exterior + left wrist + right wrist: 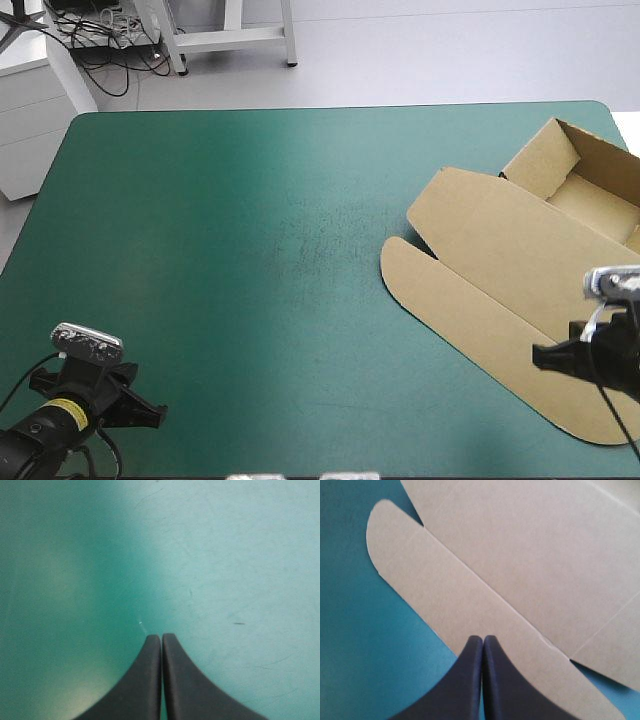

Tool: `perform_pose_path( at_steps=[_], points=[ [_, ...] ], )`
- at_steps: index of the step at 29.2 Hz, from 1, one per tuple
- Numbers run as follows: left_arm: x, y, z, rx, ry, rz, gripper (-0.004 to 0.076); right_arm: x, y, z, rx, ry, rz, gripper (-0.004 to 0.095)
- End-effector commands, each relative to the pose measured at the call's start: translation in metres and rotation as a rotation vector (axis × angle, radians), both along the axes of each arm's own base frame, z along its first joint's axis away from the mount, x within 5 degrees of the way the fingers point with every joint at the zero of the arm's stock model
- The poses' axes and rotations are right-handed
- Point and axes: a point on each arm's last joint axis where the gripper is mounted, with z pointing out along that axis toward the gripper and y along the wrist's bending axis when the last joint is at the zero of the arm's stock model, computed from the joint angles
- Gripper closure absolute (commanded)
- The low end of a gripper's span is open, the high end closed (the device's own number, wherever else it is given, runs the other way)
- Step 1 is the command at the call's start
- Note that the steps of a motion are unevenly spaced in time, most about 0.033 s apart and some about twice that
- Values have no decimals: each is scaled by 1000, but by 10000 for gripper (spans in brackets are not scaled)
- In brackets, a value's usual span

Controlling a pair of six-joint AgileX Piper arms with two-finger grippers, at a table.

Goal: Fold the box

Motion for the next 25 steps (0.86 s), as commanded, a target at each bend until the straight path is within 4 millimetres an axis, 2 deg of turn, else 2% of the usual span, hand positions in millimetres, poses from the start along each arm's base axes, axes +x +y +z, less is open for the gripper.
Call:
perform_pose_path(
  at_steps=[1,5,10,14,25],
  points=[
    [3,-7,13,-37,-78,-82,734,-16,3,-24,-18,-15,30,923],
    [6,-9,17,-53,-141,-98,734,-27,8,-60,15,-36,36,923],
    [7,-10,17,-57,-150,-99,734,-34,14,-88,44,-65,80,923],
    [7,-10,1,-45,-118,-100,734,-37,14,-104,43,-65,71,923],
    [11,-13,-3,-71,-164,-107,734,-36,14,-107,51,-91,58,923]
  ],
)
